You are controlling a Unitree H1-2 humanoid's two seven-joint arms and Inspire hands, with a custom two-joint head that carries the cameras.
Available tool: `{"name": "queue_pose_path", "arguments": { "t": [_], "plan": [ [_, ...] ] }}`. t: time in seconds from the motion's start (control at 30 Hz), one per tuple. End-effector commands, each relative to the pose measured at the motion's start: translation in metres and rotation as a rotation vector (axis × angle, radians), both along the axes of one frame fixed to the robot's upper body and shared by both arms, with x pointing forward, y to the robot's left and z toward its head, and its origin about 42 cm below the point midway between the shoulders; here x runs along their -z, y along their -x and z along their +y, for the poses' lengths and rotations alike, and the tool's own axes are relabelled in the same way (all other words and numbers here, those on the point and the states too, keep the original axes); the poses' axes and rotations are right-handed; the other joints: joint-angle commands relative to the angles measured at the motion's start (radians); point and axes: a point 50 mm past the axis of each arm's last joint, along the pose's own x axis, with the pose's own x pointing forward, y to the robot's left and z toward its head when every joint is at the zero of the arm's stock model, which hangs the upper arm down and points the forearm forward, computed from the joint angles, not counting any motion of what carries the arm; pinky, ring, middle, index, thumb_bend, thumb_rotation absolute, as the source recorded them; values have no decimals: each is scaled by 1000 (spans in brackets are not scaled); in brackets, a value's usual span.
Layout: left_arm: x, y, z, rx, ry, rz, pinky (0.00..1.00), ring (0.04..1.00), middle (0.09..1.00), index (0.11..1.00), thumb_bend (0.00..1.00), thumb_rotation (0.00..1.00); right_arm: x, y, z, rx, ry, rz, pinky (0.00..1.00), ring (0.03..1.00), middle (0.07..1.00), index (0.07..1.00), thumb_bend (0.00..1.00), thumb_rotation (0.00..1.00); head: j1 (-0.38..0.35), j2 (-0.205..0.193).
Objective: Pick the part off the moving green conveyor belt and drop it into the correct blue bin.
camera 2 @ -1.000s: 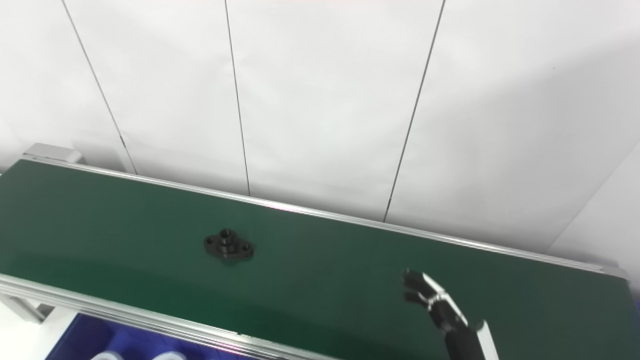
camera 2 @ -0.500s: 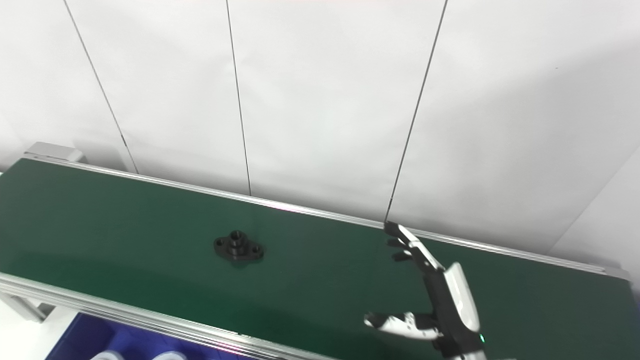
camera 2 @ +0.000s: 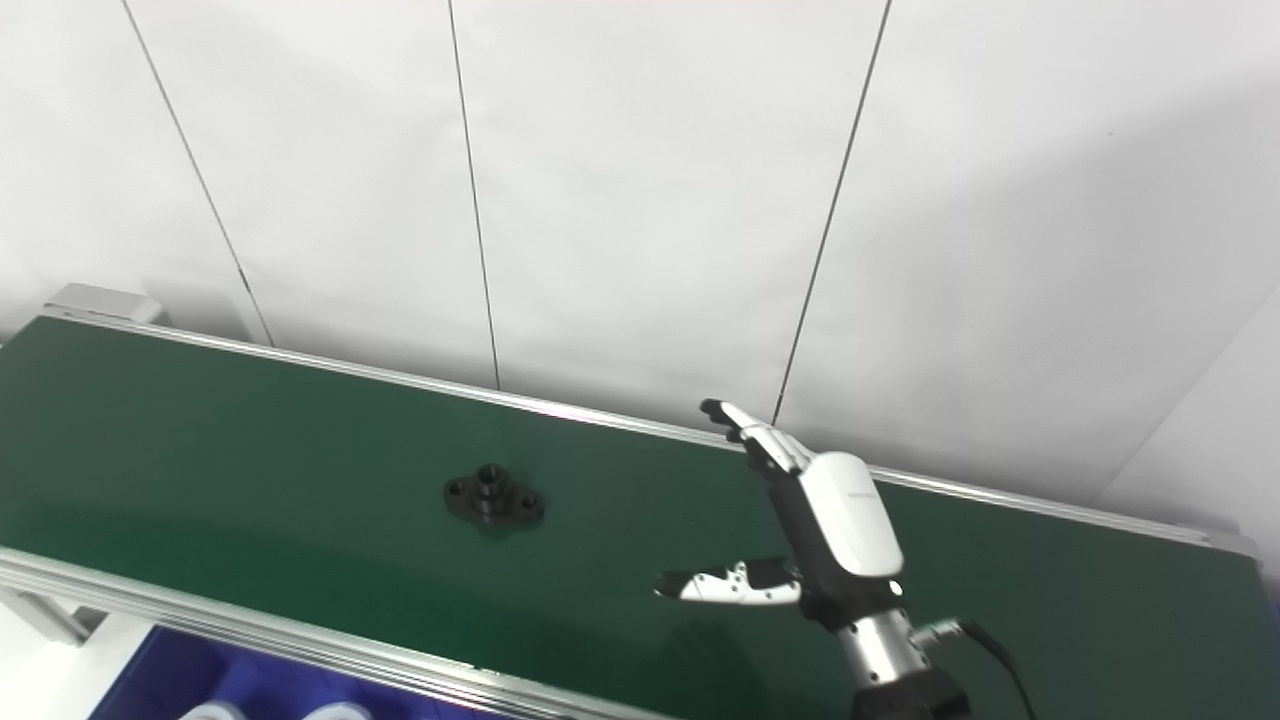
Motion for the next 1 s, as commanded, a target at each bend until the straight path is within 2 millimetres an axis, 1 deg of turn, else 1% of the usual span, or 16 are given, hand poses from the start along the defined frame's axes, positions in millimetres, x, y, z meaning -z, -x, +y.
{"name": "queue_pose_path", "arguments": {
  "t": [0.0,0.07,0.1,0.2,0.4,0.53,0.67,0.83,0.97],
  "plan": [
    [-4,-1,-5,-12,14,-20,736,808,813,785,845,799,-15,-10,12,10,-4,-53,702,792,828,871,914,624,1,2],
    [-5,-1,-6,-13,16,-21,736,806,811,785,845,801,-15,-14,18,9,20,-67,723,794,826,869,915,624,4,3],
    [-5,-1,-7,-13,18,-22,735,804,808,783,845,800,-15,-16,21,8,32,-75,778,801,823,871,909,637,4,3],
    [-5,-2,-9,-18,18,-24,727,797,801,779,855,802,-13,-23,30,3,48,-91,822,804,810,863,903,654,7,4],
    [-7,-1,-14,-22,33,-24,721,793,797,776,851,790,-7,-38,54,-12,75,-86,800,790,785,859,913,668,18,8],
    [-8,0,-17,-24,40,-23,735,803,802,781,855,788,-4,-43,63,-15,110,-74,775,773,777,854,912,634,24,10],
    [-9,1,-19,-26,34,-30,727,796,796,775,848,790,0,-49,73,-22,152,-66,774,772,778,863,900,630,32,11],
    [-10,1,-22,-29,38,-35,723,791,795,772,827,786,4,-56,84,-28,182,-56,773,768,770,855,896,583,40,13],
    [-11,1,-24,-28,45,-34,726,795,796,774,827,783,7,-62,91,-30,211,-44,774,770,768,856,897,580,48,16]
  ]
}}
